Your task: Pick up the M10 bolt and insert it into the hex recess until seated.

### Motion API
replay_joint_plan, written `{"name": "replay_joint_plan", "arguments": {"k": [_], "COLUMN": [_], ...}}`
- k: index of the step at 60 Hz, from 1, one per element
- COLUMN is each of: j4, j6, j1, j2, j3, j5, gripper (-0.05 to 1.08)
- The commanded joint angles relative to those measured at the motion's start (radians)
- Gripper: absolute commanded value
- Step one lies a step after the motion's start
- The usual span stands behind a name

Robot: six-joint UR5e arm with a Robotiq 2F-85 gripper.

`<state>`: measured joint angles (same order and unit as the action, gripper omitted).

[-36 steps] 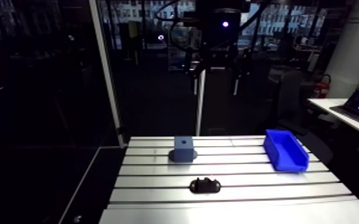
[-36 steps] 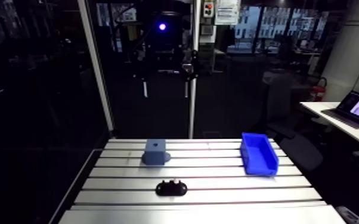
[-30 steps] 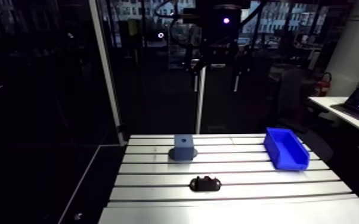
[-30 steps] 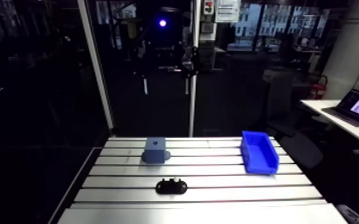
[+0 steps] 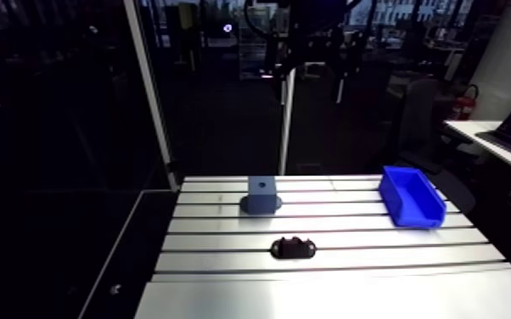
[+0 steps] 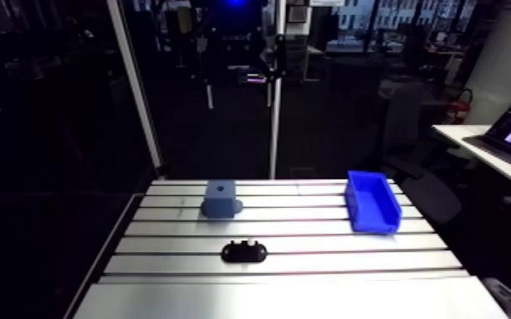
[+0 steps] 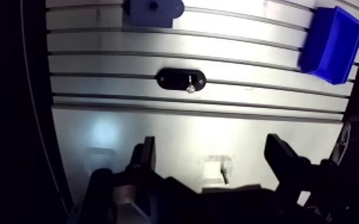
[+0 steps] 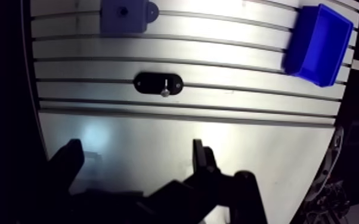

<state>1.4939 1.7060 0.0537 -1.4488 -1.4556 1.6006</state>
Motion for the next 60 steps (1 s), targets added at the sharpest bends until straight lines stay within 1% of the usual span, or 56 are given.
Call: {"name": "replay_joint_plan", "arguments": {"k": [1, 6, 14, 20, 21, 24, 36, 52, 60], "j4": [0.0, 0.002, 0.019, 0.078, 0.103, 0.141, 0.179, 0.242, 0.286], "j6": [0.002, -0.001, -0.01, -0.012, -0.012, -0.013, -0.018, -0.041, -0.067], "j1": [0.0, 0.0, 0.002, 0.003, 0.003, 0.003, 0.006, 0.012, 0.017], "j2": [0.002, 0.0, -0.002, -0.01, -0.015, -0.022, -0.034, -0.046, -0.048], "j3": [0.001, -0.004, -0.017, -0.053, -0.066, -0.094, -0.15, -0.231, -0.277], "j5": [0.0, 0.001, -0.001, -0.001, -0.001, -0.006, -0.005, -0.017, -0.018], "gripper": [0.01, 0.01, 0.01, 0.01, 0.01, 0.01, 0.01, 0.01, 0.01]}}
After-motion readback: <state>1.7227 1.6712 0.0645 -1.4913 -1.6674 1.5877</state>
